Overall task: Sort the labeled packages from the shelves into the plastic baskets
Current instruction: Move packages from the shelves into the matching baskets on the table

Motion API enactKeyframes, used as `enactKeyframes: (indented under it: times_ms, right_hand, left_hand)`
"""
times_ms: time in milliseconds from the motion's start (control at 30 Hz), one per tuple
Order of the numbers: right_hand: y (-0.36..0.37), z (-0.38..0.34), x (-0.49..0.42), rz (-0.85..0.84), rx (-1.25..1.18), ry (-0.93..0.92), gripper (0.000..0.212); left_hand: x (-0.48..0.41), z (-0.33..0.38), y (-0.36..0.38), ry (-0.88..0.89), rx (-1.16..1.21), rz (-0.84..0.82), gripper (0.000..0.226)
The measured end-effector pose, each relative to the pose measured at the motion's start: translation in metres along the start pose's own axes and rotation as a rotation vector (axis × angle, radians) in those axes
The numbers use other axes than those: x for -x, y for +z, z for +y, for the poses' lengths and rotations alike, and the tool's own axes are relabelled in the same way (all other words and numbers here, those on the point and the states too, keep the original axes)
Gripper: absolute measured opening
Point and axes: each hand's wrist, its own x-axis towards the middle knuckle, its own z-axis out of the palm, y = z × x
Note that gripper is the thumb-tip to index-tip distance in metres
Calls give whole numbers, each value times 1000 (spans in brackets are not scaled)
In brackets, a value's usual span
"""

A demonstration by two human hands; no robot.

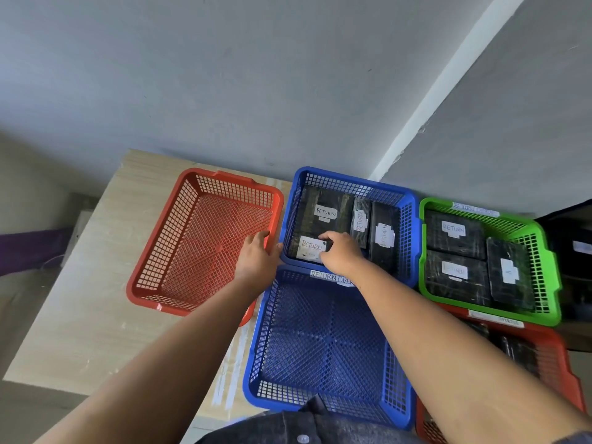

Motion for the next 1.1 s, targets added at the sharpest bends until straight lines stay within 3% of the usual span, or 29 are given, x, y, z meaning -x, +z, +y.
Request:
enactKeyframes:
  times_ms: [300, 500, 800, 1100]
  right_hand:
    - [-21, 25, 40, 155, 148, -133, 50]
    - [-58, 61, 73, 239, 215, -259, 49]
    - [-119, 150, 124, 342, 168, -305, 51]
    - [-153, 241, 186, 431, 111, -274, 55]
  left_hand:
    - [18, 16, -1, 106, -48, 198, 35]
    - [59, 38, 17, 193, -105, 226, 28]
    - [157, 95, 99, 343, -226, -6, 14]
    - [250, 126, 185, 436, -293, -44, 14]
